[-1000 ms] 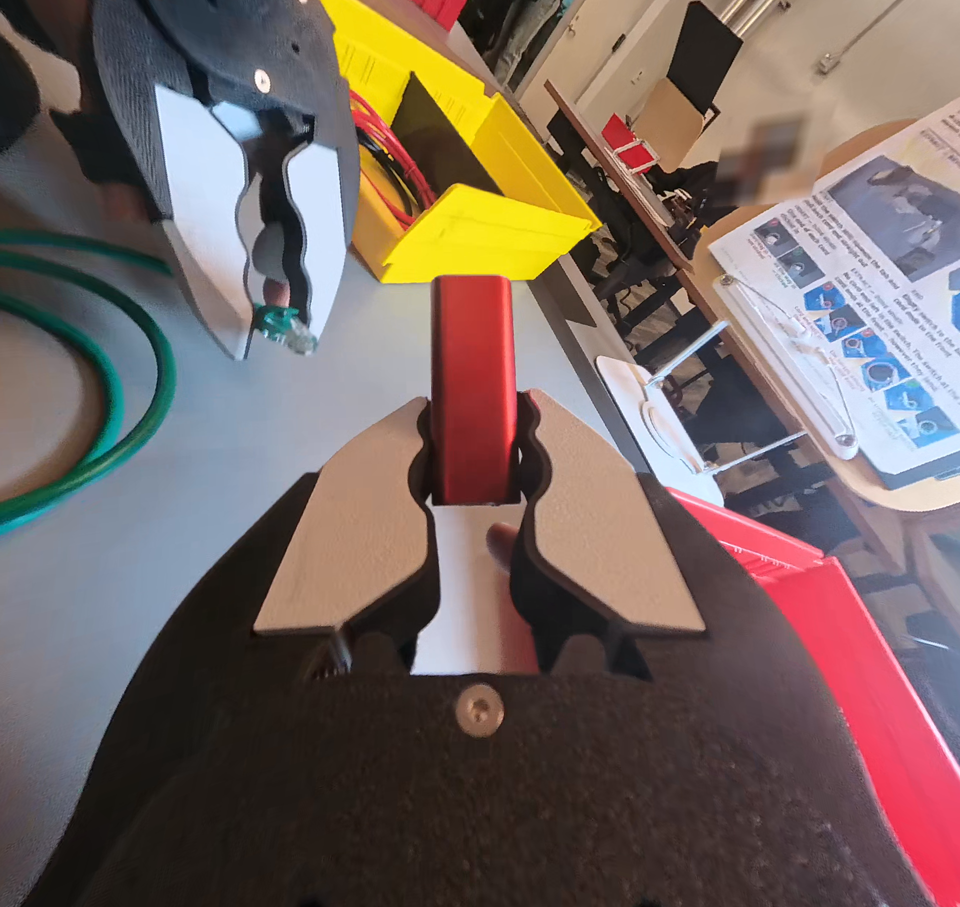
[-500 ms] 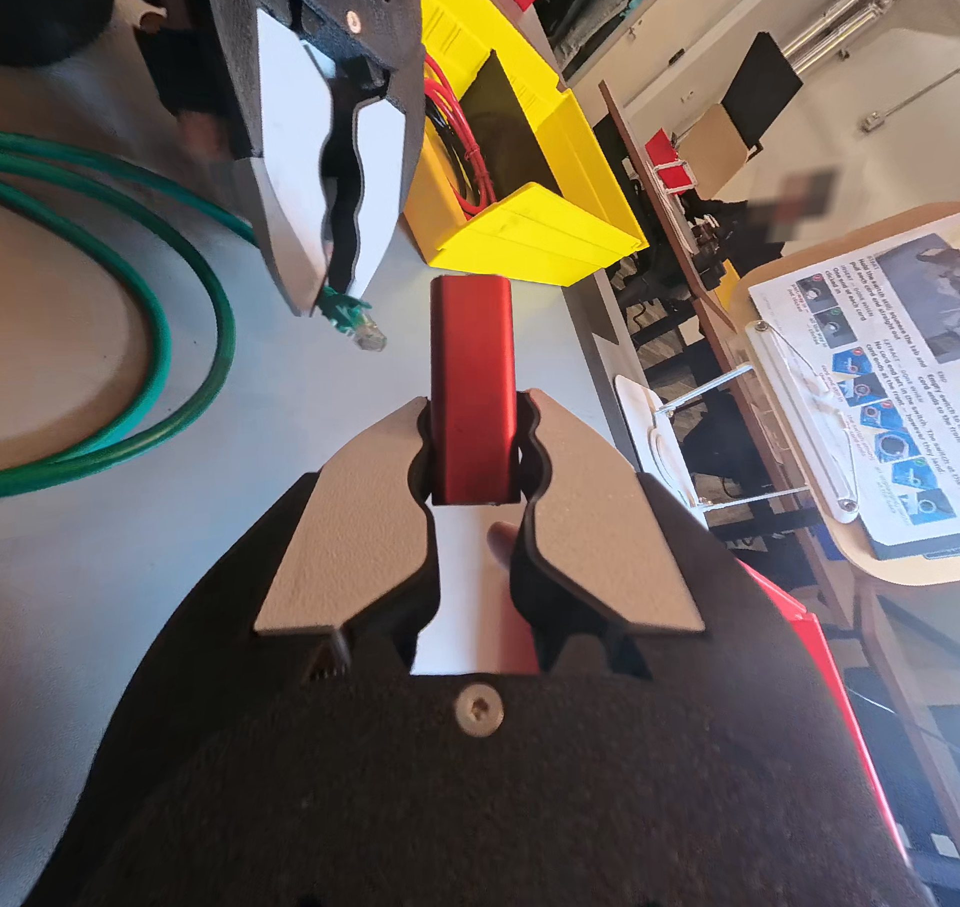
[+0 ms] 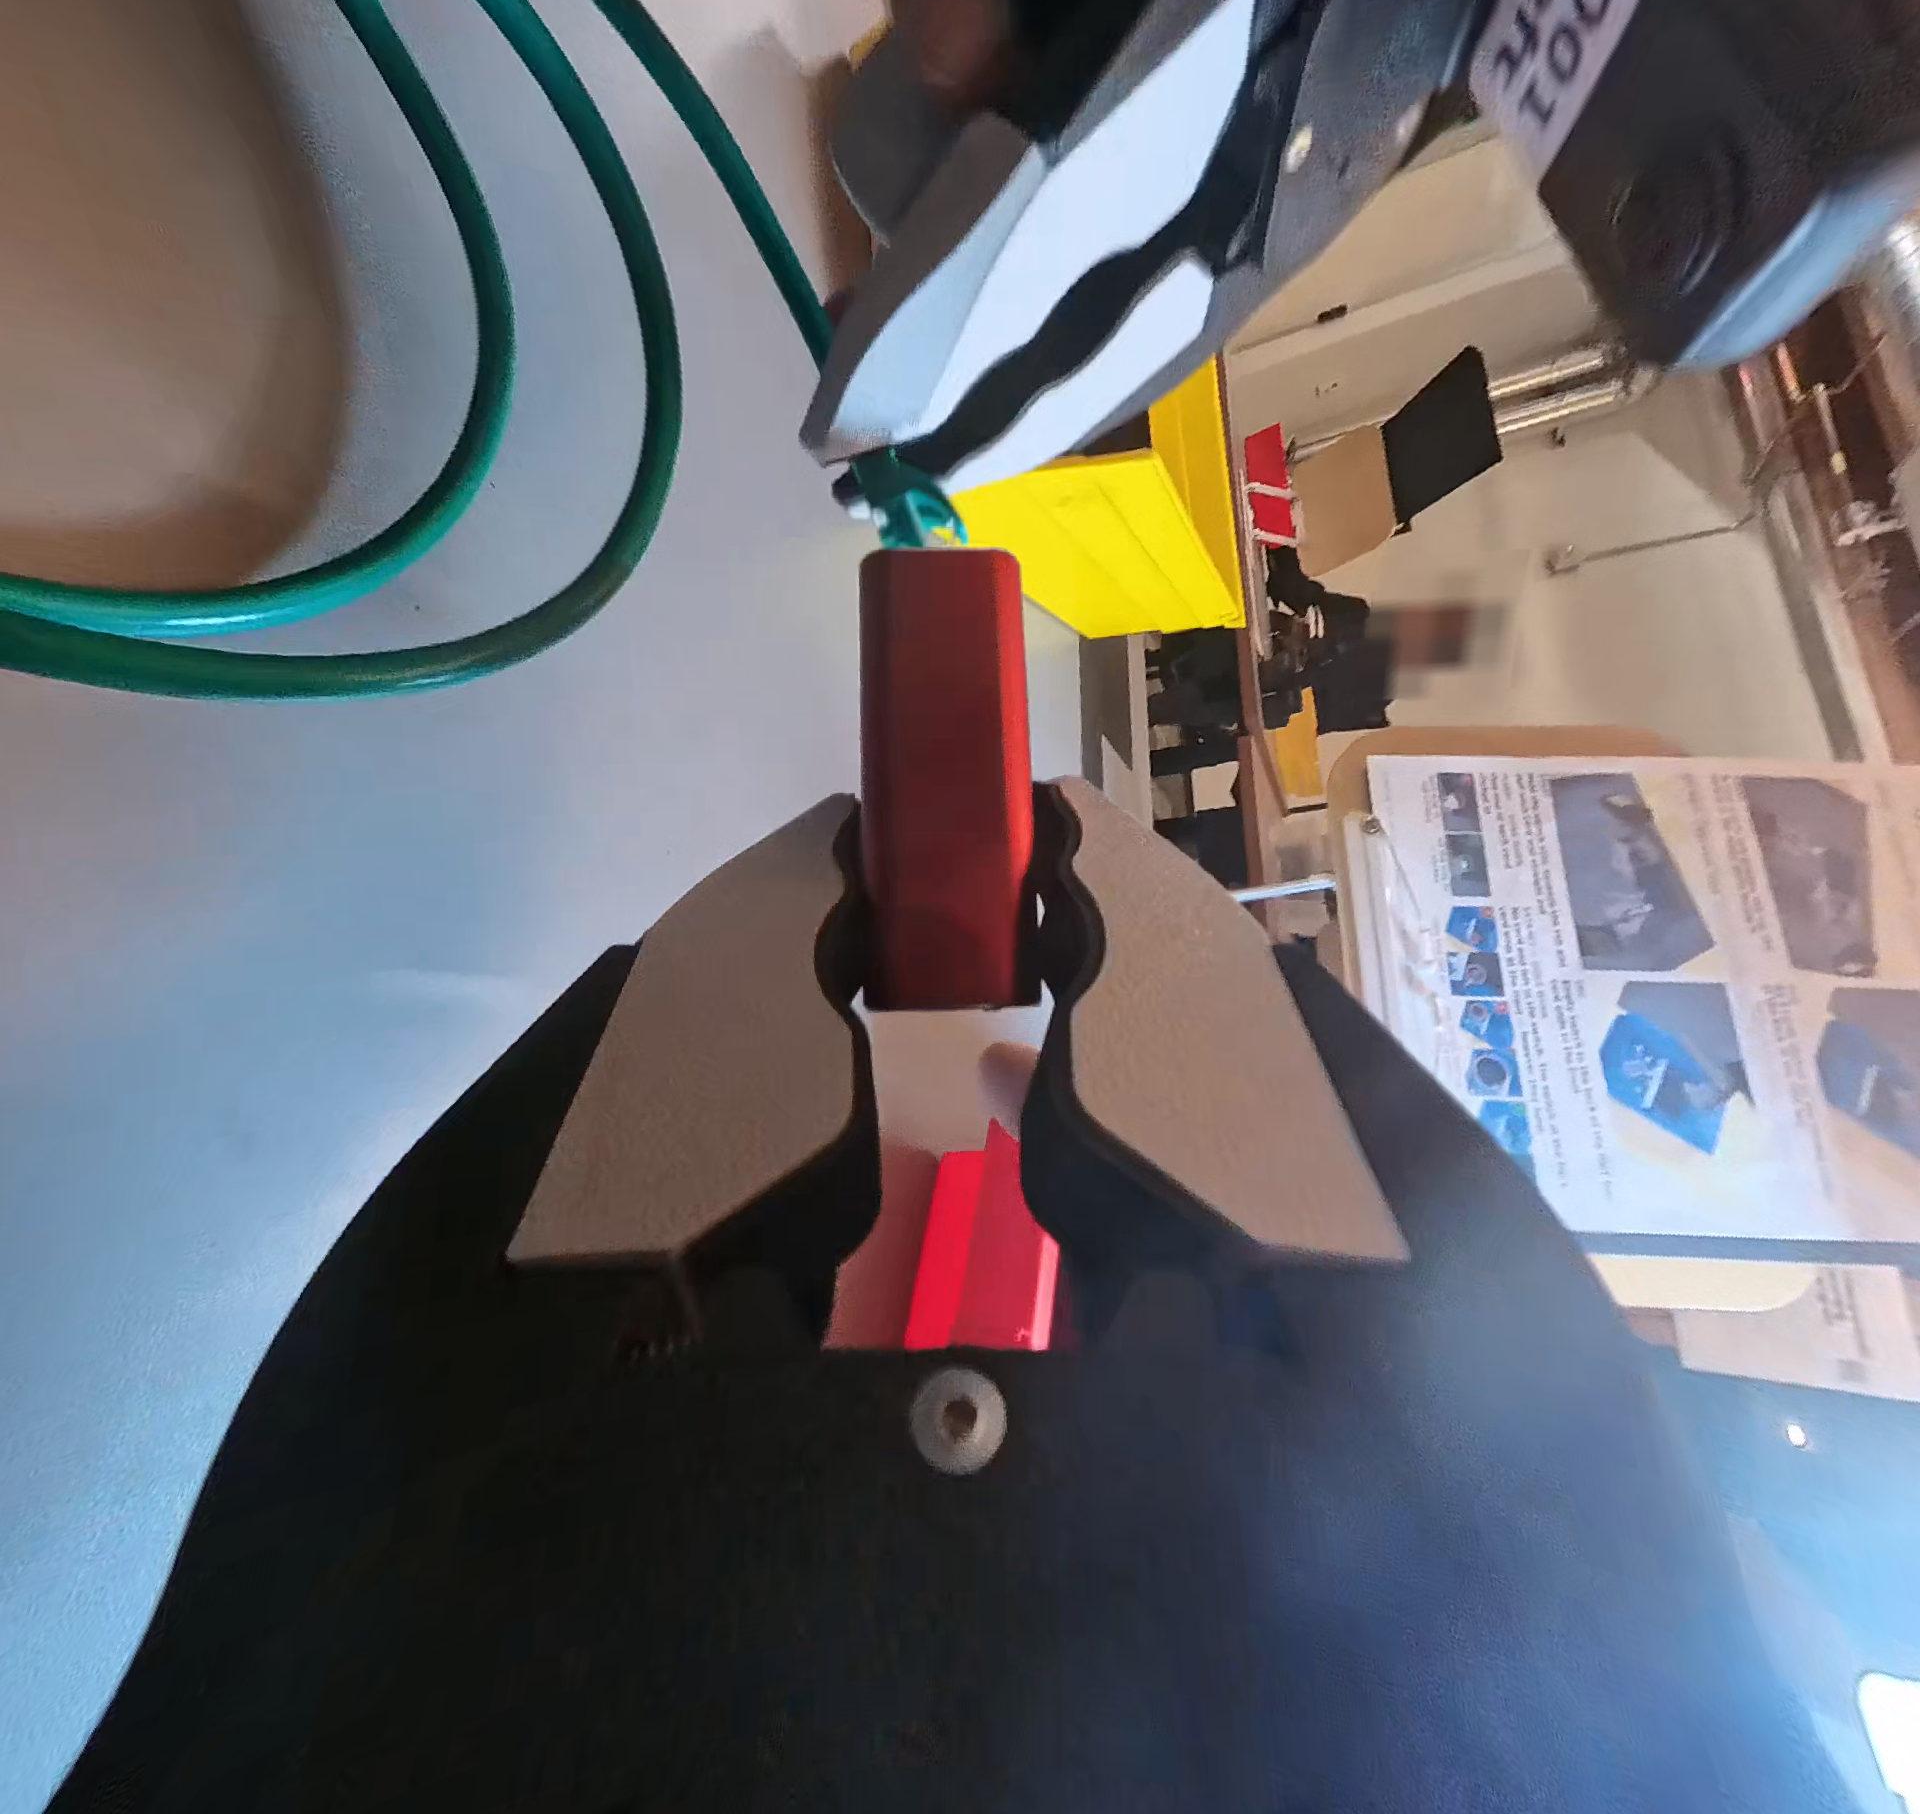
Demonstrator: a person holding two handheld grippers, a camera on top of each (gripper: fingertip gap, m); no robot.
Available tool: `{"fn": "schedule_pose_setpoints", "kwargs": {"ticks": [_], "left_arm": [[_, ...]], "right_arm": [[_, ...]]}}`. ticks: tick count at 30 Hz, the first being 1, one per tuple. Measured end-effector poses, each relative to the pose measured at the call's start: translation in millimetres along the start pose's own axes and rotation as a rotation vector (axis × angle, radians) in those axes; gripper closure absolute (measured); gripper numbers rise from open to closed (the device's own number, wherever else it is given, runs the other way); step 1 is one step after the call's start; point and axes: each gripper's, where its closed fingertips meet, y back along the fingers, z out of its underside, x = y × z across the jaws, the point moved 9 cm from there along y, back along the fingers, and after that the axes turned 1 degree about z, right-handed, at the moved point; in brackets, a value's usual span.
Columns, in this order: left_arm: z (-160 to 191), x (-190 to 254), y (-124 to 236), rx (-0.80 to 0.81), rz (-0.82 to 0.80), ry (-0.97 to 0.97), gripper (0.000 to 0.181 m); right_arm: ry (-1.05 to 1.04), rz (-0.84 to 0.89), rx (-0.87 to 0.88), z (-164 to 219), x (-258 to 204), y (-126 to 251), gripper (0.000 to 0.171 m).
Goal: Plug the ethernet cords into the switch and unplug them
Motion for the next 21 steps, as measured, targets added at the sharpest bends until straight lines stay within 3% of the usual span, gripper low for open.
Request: {"fn": "schedule_pose_setpoints", "kwargs": {"ticks": [21], "left_arm": [[-6, 12, -7, -0.181, 0.068, -0.035, 0.172]], "right_arm": [[0.24, -0.074, 0.038, -25, -4, 4, 0.142]]}}
